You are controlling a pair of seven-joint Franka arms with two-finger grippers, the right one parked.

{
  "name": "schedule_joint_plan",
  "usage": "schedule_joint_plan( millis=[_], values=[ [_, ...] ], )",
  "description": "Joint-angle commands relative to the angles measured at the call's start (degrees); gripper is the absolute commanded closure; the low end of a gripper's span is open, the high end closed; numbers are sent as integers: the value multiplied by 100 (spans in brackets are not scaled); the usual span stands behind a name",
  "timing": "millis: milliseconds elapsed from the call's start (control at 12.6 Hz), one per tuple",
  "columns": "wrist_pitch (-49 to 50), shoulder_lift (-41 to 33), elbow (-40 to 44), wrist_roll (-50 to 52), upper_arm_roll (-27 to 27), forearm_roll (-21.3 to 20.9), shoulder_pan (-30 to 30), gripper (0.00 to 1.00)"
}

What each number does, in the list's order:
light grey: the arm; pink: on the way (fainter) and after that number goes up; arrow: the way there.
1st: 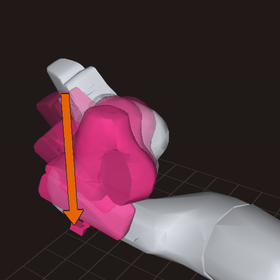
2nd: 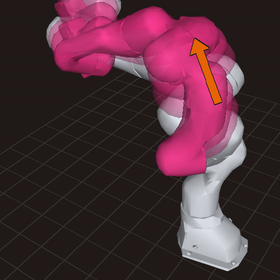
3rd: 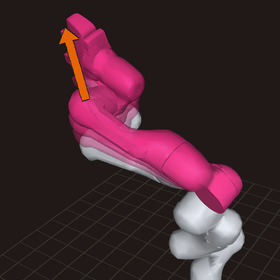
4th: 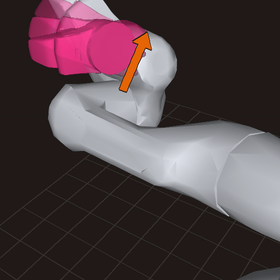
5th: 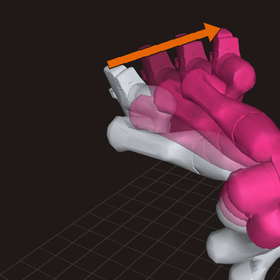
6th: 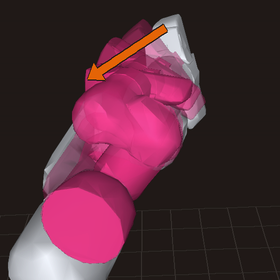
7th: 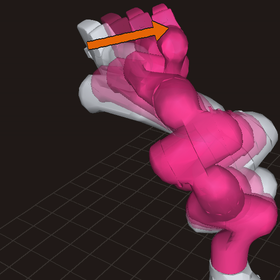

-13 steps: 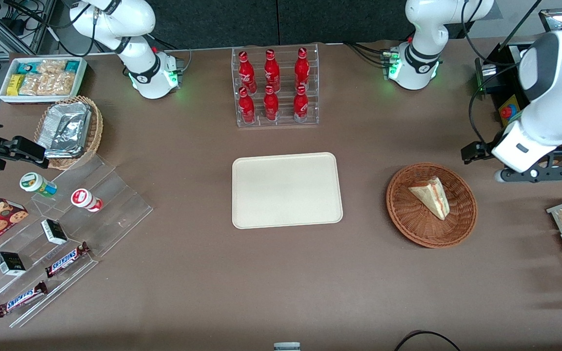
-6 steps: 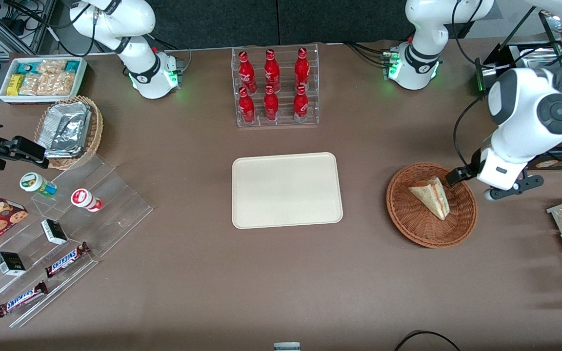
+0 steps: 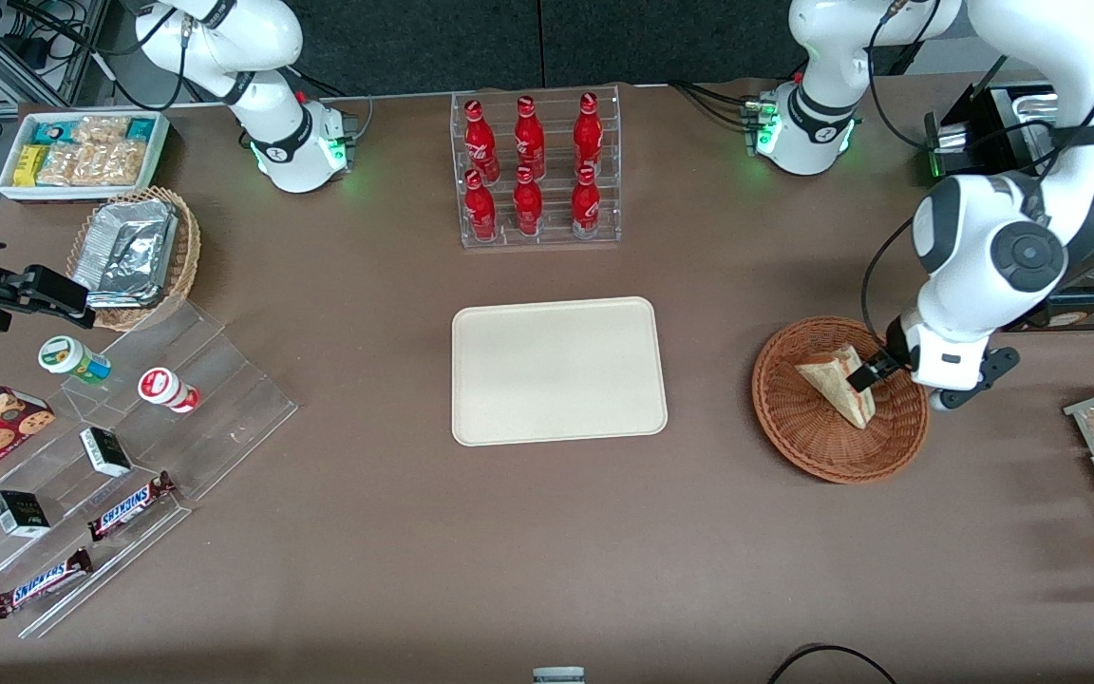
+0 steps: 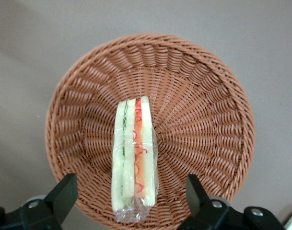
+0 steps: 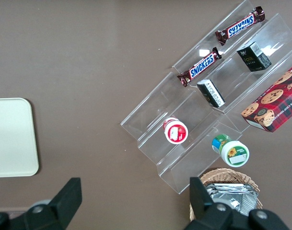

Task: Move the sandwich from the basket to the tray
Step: 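Lower the open left gripper around the sandwich's upright edge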

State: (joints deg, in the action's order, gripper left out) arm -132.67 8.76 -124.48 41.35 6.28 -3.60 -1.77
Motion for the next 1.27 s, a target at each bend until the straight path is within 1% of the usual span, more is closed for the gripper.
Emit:
schedule_joint_plan(
  millis=[0,79,554,634,792,871,950,1188],
  values=[
    [-363,230,-77,260,23,218,36,0],
    [-373,275,-94,260,66,271,45,0],
    [-548,574,-305,242,84,272,45,1],
    [-558,574,-331,242,84,272,45,11],
    [-540,609,-340,251,84,272,45,63],
    [-531,644,-358,260,84,263,45,85],
    [-497,644,-349,242,84,246,45,99],
    [-348,540,-288,233,67,193,195,100]
  ],
)
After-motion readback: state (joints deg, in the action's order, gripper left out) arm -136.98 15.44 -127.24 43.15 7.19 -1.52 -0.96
